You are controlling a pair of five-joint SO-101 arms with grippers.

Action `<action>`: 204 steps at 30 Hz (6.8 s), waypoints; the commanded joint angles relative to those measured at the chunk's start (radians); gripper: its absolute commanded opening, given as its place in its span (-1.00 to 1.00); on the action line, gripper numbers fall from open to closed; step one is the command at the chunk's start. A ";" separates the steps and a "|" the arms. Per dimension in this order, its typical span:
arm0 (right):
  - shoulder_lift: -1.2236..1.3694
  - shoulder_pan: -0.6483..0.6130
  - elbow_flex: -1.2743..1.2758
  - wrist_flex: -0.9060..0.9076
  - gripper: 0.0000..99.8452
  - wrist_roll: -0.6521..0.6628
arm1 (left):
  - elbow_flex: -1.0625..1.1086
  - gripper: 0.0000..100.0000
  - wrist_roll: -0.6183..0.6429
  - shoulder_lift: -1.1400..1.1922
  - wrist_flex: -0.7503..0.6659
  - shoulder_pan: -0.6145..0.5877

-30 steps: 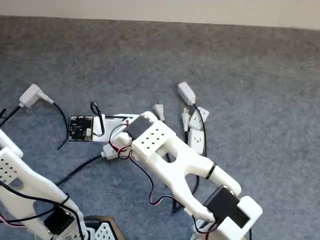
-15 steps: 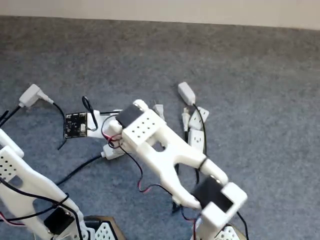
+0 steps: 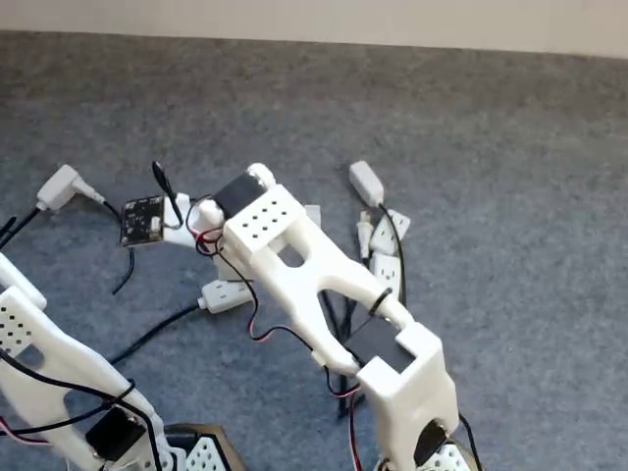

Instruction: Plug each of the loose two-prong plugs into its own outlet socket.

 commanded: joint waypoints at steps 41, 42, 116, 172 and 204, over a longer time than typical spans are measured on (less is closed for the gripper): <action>0.084 -0.018 -0.151 0.033 -0.99 -0.068 | -0.036 -0.33 -0.003 -0.012 -0.003 -0.005; 0.082 -0.018 -0.151 0.033 -0.99 -0.069 | -0.036 -0.33 -0.003 -0.012 -0.003 -0.005; -0.271 0.269 -0.492 0.300 -0.47 -0.506 | 1.010 -0.33 -0.244 -0.849 0.130 0.618; -1.411 0.536 1.751 -0.615 -0.47 -0.706 | 1.290 -0.98 -0.057 -0.756 -0.631 0.639; -1.414 0.621 1.739 -0.608 -0.47 -0.710 | -0.389 -0.54 0.061 0.104 0.133 0.527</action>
